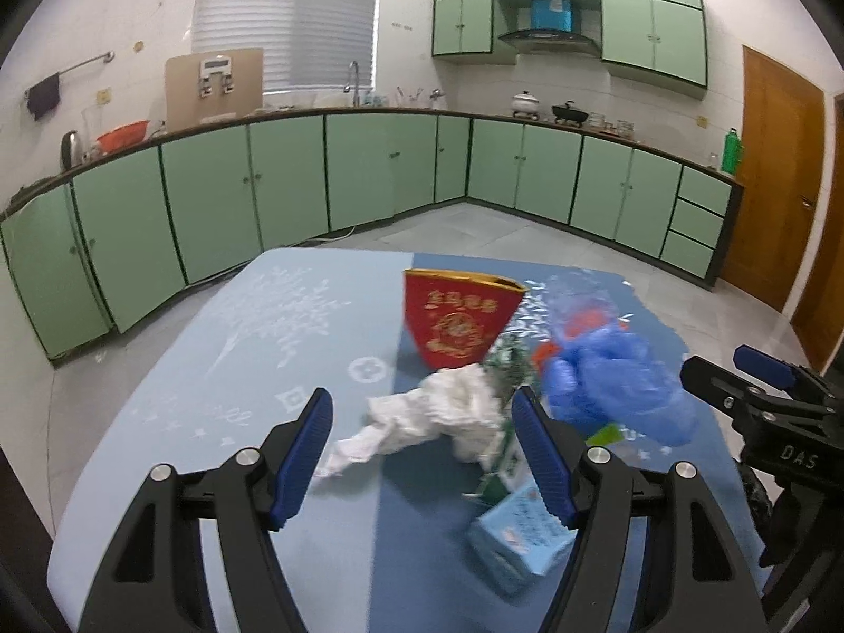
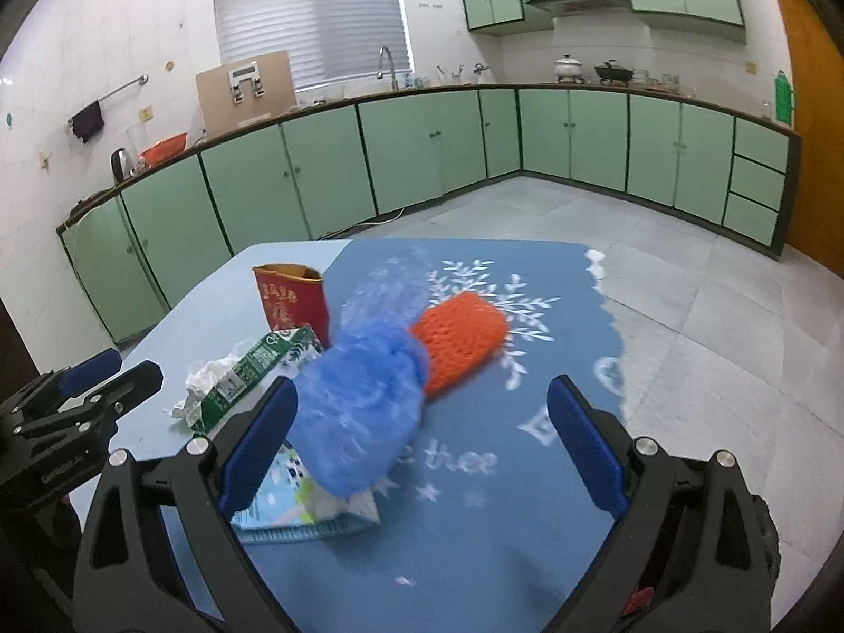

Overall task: Collect trash
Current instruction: 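Grasp the white tissue with the left tool while the right tool grips the blue bag, then carry the tissue and blue bag over the bin and release both, then reach both tools back toward the milk cartons on the table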

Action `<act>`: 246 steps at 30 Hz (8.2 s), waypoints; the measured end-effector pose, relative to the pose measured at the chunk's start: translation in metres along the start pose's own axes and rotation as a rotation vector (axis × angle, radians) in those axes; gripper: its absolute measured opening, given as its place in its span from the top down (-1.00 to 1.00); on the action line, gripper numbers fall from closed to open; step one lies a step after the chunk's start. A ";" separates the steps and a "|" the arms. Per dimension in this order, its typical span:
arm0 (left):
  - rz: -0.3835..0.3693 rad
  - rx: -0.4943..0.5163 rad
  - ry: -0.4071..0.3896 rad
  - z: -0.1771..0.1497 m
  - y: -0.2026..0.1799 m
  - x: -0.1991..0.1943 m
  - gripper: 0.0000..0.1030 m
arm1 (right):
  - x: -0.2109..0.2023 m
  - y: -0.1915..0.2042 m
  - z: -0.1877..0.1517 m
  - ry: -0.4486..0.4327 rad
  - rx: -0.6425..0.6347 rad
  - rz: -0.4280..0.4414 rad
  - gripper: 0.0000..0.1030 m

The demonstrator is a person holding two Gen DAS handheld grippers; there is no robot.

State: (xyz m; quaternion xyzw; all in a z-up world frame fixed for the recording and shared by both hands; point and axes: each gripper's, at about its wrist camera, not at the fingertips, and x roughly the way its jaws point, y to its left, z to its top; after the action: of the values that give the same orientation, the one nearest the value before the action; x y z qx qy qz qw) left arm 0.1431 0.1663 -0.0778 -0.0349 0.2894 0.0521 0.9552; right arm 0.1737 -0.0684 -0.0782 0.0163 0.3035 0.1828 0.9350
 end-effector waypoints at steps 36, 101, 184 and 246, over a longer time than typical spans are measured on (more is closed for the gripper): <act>-0.126 -0.061 0.124 -0.013 0.021 0.053 0.89 | 0.017 0.018 0.003 0.062 -0.049 0.128 0.72; -0.253 -0.059 -0.092 0.046 -0.031 -0.032 0.85 | -0.080 -0.008 0.024 -0.099 -0.045 0.106 0.72; -0.607 0.231 0.053 -0.030 -0.322 -0.023 0.07 | -0.181 -0.233 -0.114 -0.039 0.330 -0.439 -0.74; 0.002 -0.063 -0.004 -0.016 0.062 -0.013 -0.15 | 0.001 0.092 -0.047 0.131 -0.110 0.074 -0.80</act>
State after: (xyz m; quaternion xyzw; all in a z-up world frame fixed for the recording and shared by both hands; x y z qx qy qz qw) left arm 0.1166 0.2250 -0.0862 -0.0644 0.2859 0.0624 0.9541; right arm 0.1172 0.0143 -0.1040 -0.0360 0.3526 0.2342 0.9053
